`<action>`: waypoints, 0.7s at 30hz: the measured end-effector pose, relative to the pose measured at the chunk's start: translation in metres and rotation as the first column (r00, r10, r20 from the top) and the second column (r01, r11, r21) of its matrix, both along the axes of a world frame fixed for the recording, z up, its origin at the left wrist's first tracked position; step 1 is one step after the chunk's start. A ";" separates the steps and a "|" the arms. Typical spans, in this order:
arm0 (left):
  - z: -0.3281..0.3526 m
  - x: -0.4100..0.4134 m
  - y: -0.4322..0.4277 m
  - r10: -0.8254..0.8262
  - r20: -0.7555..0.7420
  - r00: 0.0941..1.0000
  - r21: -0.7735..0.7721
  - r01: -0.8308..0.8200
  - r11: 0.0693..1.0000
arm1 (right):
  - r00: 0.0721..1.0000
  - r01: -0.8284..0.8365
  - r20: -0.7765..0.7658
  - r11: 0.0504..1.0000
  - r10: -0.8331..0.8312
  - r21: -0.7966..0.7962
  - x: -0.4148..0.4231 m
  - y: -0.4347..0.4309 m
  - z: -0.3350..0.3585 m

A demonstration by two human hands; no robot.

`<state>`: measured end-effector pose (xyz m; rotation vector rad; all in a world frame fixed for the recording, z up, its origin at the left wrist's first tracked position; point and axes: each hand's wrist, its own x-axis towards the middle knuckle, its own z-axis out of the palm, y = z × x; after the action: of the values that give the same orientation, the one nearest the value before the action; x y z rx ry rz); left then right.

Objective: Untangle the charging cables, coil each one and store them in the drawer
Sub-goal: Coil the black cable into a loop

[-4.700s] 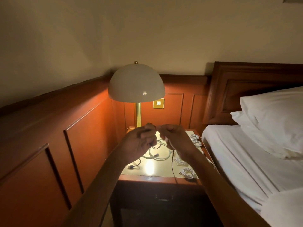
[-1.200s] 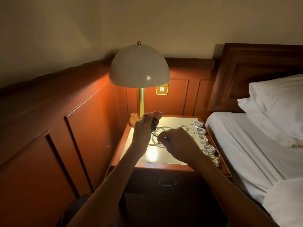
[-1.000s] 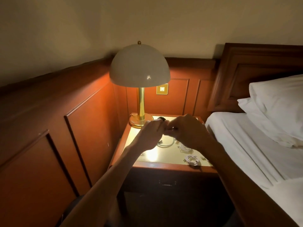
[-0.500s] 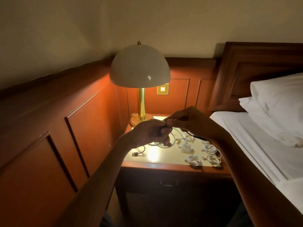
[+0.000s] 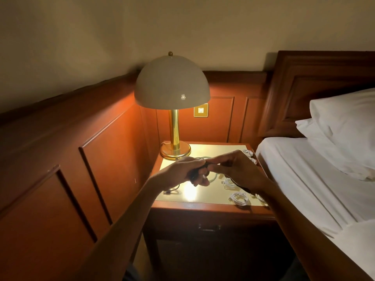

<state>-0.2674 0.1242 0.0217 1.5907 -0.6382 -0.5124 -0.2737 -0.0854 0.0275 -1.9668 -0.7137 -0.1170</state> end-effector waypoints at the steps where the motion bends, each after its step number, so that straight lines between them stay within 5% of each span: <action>1: -0.004 0.000 -0.004 0.076 0.045 0.996 0.014 -0.077 0.997 | 0.999 0.024 0.038 1.000 -0.024 -0.001 0.000 0.001 -0.001; 3: -0.009 -0.002 -0.012 0.245 0.221 0.944 0.056 -0.263 0.963 | 0.988 0.093 0.130 0.995 -0.086 -0.042 0.002 0.004 -0.003; 6: -0.007 -0.012 -0.026 0.406 0.531 0.744 0.173 -0.564 0.807 | 0.967 0.166 0.197 0.986 -0.160 -0.017 0.005 0.005 -0.004; 11: 0.003 -0.015 -0.040 0.583 0.501 0.640 0.090 -0.708 0.700 | 0.952 0.217 0.220 0.976 -0.214 0.011 0.006 0.008 -0.003; 15: 0.004 -0.011 -0.039 0.511 0.663 0.547 0.074 -0.727 0.682 | 0.926 0.319 0.223 0.947 -0.304 -0.033 0.006 0.009 -0.005; 21: 0.005 -0.013 -0.028 0.258 0.589 0.766 0.328 -0.518 0.790 | 0.919 0.363 0.191 0.929 -0.344 -0.072 0.005 -0.003 -0.001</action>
<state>-0.2805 0.0966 0.0269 2.3080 -0.5568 0.1241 -0.2684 -0.0887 0.0265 -2.1916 -0.4742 -0.4872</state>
